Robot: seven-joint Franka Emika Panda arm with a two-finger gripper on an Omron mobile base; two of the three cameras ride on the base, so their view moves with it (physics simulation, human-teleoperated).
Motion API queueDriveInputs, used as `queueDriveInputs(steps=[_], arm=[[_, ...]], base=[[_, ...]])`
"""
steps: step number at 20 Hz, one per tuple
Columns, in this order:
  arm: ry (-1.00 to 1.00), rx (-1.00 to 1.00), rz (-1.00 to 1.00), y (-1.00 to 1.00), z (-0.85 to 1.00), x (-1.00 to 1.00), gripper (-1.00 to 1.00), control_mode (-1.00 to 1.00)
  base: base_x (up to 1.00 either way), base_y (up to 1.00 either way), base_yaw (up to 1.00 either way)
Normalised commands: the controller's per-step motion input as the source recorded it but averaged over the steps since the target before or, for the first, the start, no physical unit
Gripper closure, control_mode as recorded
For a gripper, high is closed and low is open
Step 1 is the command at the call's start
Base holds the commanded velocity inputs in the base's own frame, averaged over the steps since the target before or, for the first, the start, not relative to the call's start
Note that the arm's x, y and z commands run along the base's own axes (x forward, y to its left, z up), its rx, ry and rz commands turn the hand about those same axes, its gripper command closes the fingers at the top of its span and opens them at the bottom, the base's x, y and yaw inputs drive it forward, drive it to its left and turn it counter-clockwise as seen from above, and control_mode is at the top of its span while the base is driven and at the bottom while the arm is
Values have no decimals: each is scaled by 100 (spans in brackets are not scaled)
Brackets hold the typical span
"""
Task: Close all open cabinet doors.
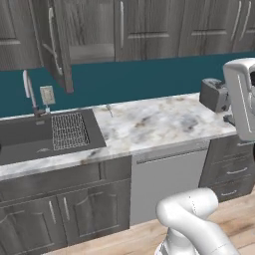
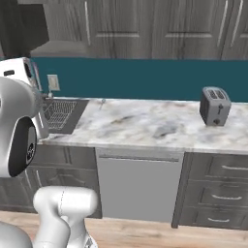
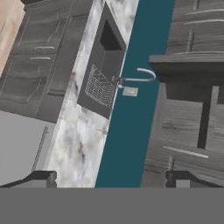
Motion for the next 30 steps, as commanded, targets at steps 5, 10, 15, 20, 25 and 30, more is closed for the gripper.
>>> queueDriveInputs(steps=[5, 10, 15, 20, 25, 30], arm=[[0, 0, 0, 0, 0, 0, -100, 100], [0, 0, 0, 0, 0, 0, -100, 100], [0, 0, 0, 0, 0, 0, -100, 100], [0, 0, 0, 0, 0, 0, -100, 100], [0, 0, 0, 0, 0, 0, -100, 100], [0, 0, 0, 0, 0, 0, -100, 100]], base=[[0, 88, 0], [0, 62, 0], [22, 8, 0], [35, -5, 0], [60, -2, 1], [65, -18, 5]])
